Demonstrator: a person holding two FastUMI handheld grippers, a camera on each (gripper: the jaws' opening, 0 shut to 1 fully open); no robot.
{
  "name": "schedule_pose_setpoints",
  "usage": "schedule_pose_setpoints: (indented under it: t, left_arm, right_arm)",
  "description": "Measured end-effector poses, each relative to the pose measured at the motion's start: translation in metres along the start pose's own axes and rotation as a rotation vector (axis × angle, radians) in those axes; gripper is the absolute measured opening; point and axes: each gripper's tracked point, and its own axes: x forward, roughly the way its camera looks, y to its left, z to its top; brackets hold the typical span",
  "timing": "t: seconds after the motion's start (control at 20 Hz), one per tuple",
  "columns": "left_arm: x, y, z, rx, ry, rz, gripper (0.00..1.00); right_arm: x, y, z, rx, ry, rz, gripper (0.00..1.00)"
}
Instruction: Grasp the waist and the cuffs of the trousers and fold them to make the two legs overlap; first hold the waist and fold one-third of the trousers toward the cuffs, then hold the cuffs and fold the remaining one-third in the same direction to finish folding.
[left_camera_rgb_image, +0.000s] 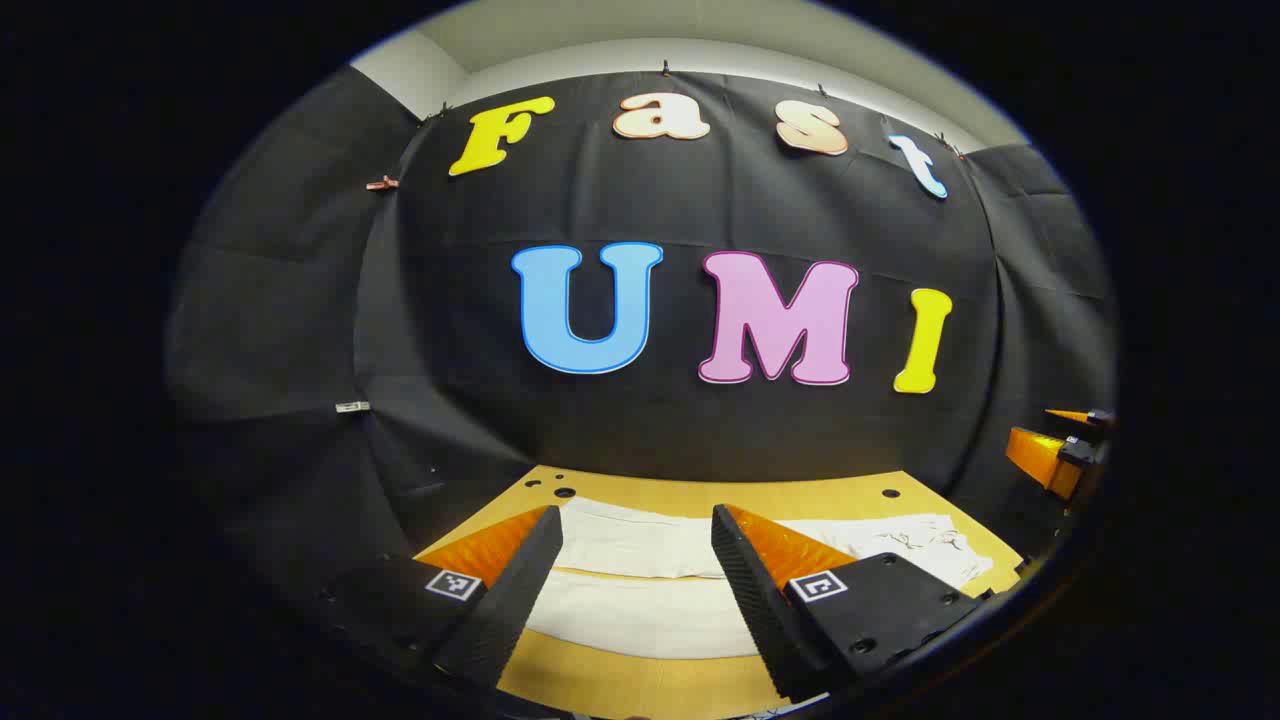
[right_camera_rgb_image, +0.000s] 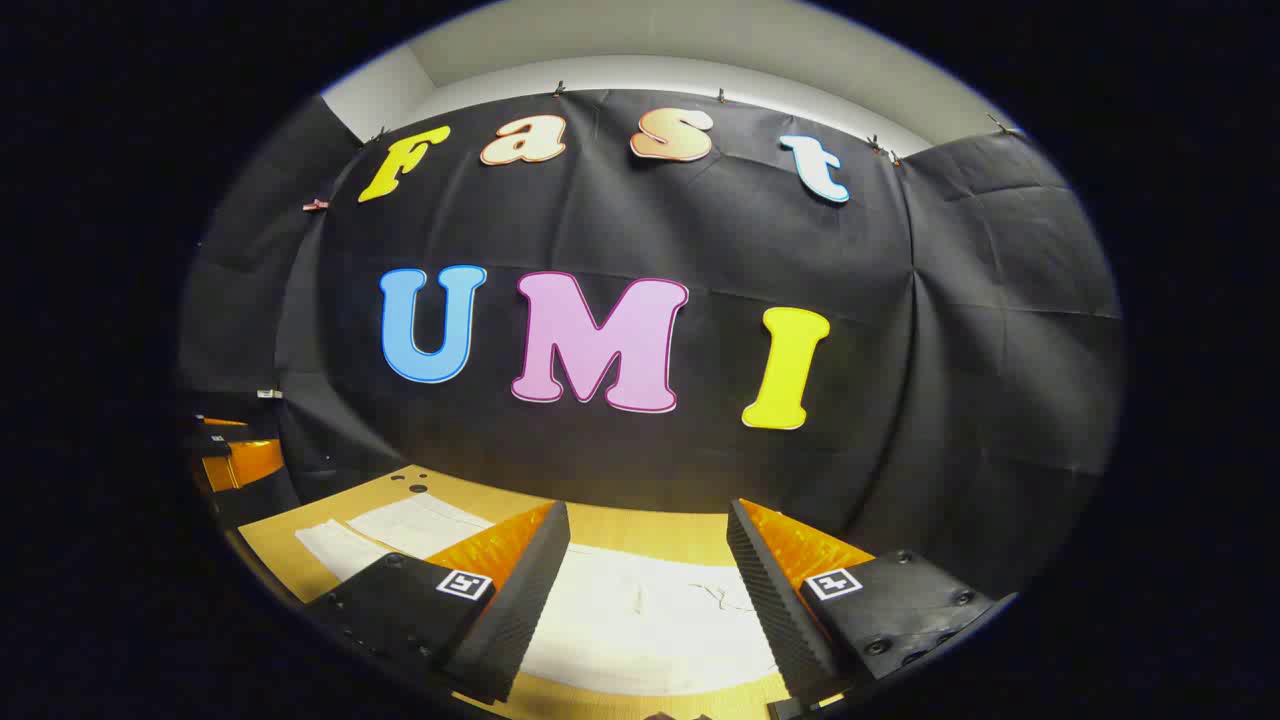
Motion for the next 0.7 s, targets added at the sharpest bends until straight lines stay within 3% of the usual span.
schedule_pose_setpoints:
  t: [0.15, 0.7]
  left_arm:
    - [0.009, -0.012, -0.002, -0.036, 0.022, -0.022, 0.96]
    - [0.020, -0.028, -0.005, -0.017, 0.036, -0.028, 0.96]
  right_arm:
    - [0.000, -0.002, 0.006, 0.055, -0.016, 0.034, 0.98]
    - [0.006, -0.032, -0.003, 0.039, -0.017, -0.022, 0.98]
